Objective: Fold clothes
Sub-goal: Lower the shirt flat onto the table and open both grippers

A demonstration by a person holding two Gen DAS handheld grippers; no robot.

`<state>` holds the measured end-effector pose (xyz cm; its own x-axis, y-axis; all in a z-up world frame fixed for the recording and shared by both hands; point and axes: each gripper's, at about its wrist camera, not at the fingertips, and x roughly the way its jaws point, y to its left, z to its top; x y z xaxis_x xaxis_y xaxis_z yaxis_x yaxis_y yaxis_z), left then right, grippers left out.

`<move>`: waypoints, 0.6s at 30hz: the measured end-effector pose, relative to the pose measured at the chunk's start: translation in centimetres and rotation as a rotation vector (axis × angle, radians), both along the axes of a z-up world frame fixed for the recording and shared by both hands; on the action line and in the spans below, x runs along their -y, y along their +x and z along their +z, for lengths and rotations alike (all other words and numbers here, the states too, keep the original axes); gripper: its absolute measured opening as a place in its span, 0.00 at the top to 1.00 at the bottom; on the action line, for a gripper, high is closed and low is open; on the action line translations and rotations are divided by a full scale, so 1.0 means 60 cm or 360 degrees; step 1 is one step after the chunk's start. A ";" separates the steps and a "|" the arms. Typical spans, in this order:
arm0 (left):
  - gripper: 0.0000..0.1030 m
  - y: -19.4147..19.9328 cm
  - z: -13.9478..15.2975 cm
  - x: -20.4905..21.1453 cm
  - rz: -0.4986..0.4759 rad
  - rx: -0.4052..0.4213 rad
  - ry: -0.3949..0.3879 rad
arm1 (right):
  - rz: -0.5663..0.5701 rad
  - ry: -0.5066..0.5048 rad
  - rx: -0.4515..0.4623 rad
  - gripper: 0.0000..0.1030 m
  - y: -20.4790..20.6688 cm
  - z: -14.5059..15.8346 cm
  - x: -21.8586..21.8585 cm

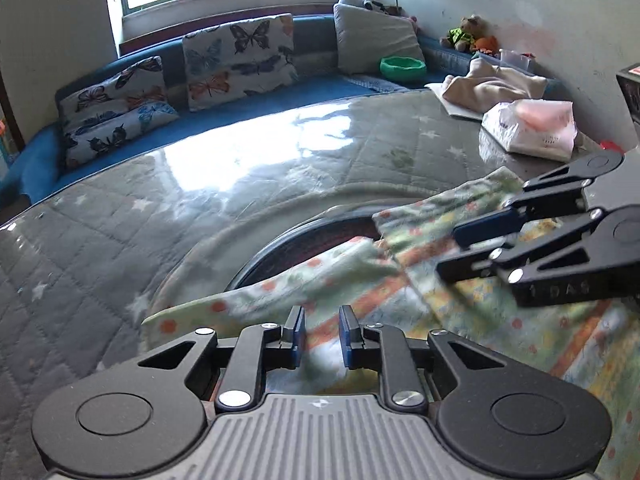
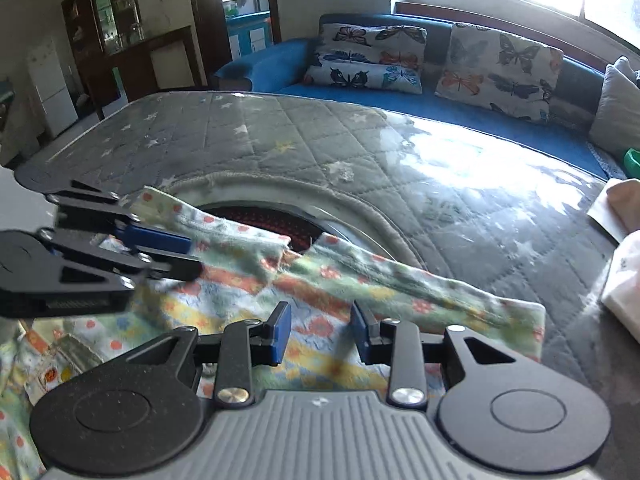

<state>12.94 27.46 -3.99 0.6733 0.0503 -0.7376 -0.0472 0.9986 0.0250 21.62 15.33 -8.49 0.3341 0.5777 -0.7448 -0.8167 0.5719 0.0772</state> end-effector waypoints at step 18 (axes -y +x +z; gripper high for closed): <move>0.80 0.037 0.010 -0.022 0.0085 0.0116 -0.0231 | 0.0009 0.0076 0.0003 0.70 -0.001 0.010 0.003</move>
<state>15.18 28.79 -3.38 0.7244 -0.0161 -0.6892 -0.0967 0.9875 -0.1248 21.57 15.13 -7.90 0.3321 0.6144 -0.7157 -0.8199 0.5632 0.1029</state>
